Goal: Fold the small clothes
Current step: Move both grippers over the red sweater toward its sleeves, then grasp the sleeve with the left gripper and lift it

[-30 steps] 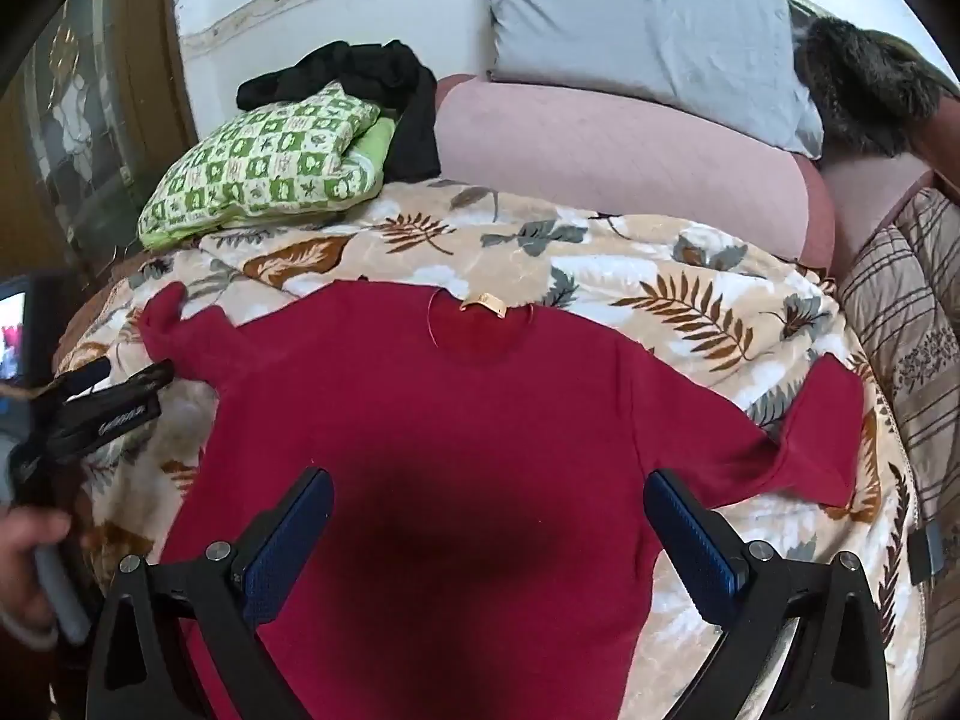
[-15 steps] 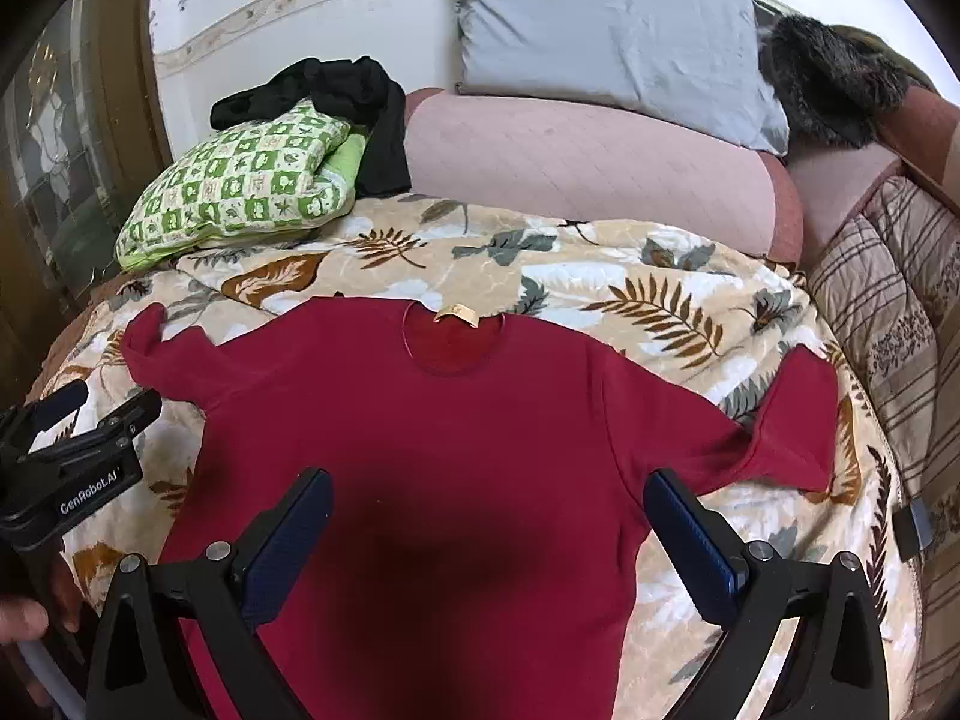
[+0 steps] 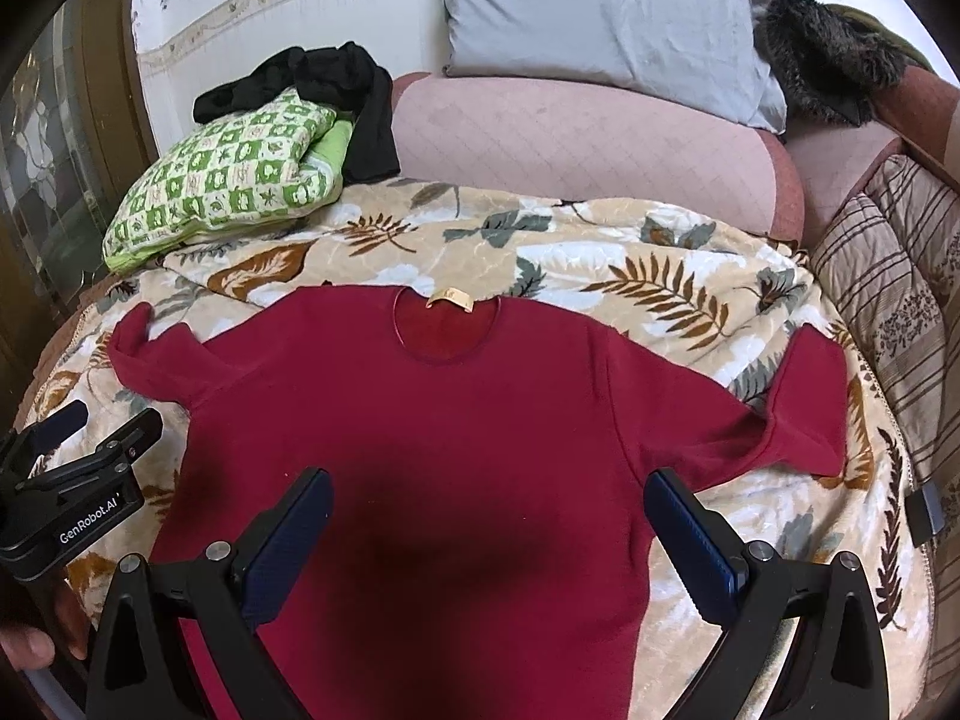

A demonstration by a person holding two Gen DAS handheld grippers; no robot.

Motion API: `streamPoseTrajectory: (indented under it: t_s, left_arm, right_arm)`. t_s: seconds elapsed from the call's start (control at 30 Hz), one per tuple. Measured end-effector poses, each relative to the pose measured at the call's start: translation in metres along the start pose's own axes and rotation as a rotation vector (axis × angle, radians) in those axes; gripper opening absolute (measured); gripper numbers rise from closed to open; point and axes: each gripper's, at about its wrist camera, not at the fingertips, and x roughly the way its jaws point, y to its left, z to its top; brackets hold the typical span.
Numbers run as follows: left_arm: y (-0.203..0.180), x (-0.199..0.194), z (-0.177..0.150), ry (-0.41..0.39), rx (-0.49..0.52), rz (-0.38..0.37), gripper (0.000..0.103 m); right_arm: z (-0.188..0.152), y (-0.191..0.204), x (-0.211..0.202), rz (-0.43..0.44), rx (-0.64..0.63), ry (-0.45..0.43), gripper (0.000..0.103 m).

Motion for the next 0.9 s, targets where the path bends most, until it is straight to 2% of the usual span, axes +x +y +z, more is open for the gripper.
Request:
streamPoseTrajectory:
  t_s: [0.27, 0.5, 0.57, 0.73, 0.9]
  left_arm:
    - [0.005, 0.021, 0.0, 0.036, -0.01, 0.002, 0.084]
    - [0.023, 0.045, 0.006, 0.075, -0.052, -0.023, 0.084]
    - [0.037, 0.052, 0.011, 0.083, -0.082, -0.038, 0.084]
    - [0.089, 0.074, 0.031, 0.09, -0.159, 0.003, 0.084]
    - [0.167, 0.105, 0.06, 0.107, -0.335, 0.051, 0.084]
  right_arm:
    - [0.001, 0.008, 0.023, 0.012, -0.002, 0.033, 0.103]
    - [0.003, 0.018, 0.055, 0.032, -0.003, 0.068, 0.103]
    - [0.004, 0.023, 0.065, 0.047, -0.006, 0.077, 0.103]
    - [0.009, 0.037, 0.083, 0.089, -0.04, 0.084, 0.103]
    - [0.016, 0.056, 0.096, 0.113, -0.089, 0.082, 0.103]
